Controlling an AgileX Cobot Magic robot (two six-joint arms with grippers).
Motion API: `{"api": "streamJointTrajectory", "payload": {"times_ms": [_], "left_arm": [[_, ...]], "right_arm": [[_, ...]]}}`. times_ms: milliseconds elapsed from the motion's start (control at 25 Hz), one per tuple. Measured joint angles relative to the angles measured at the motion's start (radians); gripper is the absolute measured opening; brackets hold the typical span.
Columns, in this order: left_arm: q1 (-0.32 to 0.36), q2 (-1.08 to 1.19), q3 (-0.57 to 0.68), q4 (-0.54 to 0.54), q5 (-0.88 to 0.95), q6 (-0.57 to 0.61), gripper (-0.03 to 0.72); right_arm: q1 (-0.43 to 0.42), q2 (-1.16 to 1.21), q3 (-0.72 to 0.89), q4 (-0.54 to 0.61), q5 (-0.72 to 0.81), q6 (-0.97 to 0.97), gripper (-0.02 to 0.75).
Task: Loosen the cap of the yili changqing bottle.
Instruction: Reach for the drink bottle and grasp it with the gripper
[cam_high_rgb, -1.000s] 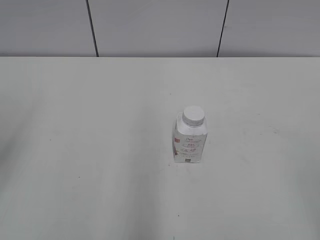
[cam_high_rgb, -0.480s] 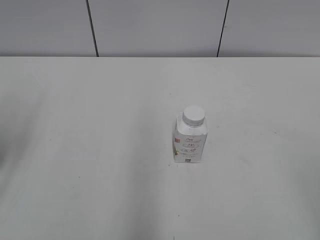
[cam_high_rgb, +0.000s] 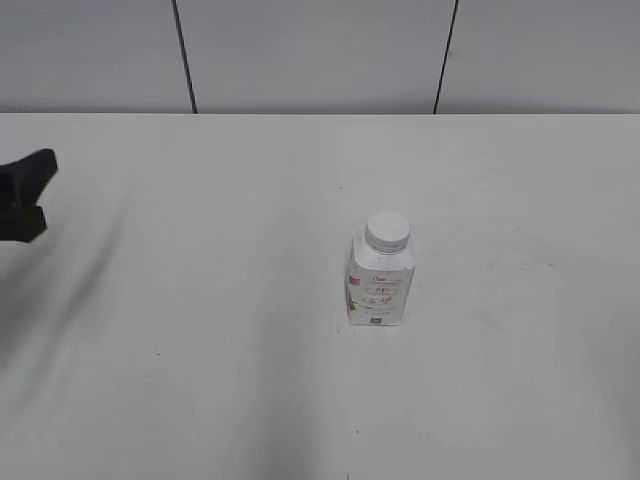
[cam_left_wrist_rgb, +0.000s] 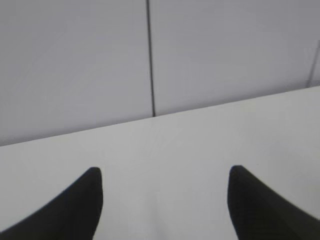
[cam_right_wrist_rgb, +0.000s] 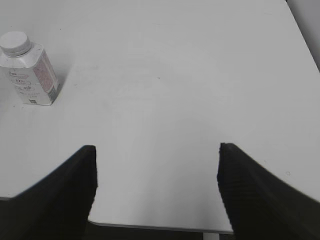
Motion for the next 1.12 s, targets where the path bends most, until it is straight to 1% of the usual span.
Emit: {"api": "streamJointTrajectory", "payload": {"times_ms": [200, 280, 400, 600, 760, 840, 960, 1040, 1120], "left_arm": [[0.000, 0.185, -0.017, 0.237, -0.130, -0.071, 0.472], [0.000, 0.259, -0.046, 0.321, -0.172, -0.105, 0.470], [0.000, 0.356, -0.094, 0.427, -0.236, -0.120, 0.471], [-0.001, 0.464, -0.192, 0.637, -0.240, -0.142, 0.471], [-0.002, 0.527, -0.277, 0.767, -0.232, -0.158, 0.473], [-0.004, 0.546, -0.317, 0.840, -0.221, -0.163, 0.487], [-0.024, 0.556, -0.368, 0.956, -0.187, -0.167, 0.535], [-0.046, 0.556, -0.390, 0.992, -0.182, -0.168, 0.573], [-0.077, 0.556, -0.411, 1.000, -0.174, -0.169, 0.589]], "right_arm": [[0.000, 0.000, 0.000, 0.000, 0.000, 0.000, 0.587], [0.000, 0.000, 0.000, 0.000, 0.000, 0.000, 0.587], [0.000, 0.000, 0.000, 0.000, 0.000, 0.000, 0.587], [0.000, 0.000, 0.000, 0.000, 0.000, 0.000, 0.587], [0.000, 0.000, 0.000, 0.000, 0.000, 0.000, 0.587], [0.000, 0.000, 0.000, 0.000, 0.000, 0.000, 0.587], [0.000, 0.000, 0.000, 0.000, 0.000, 0.000, 0.587], [0.000, 0.000, 0.000, 0.000, 0.000, 0.000, 0.587], [0.000, 0.000, 0.000, 0.000, 0.000, 0.000, 0.587]]}}
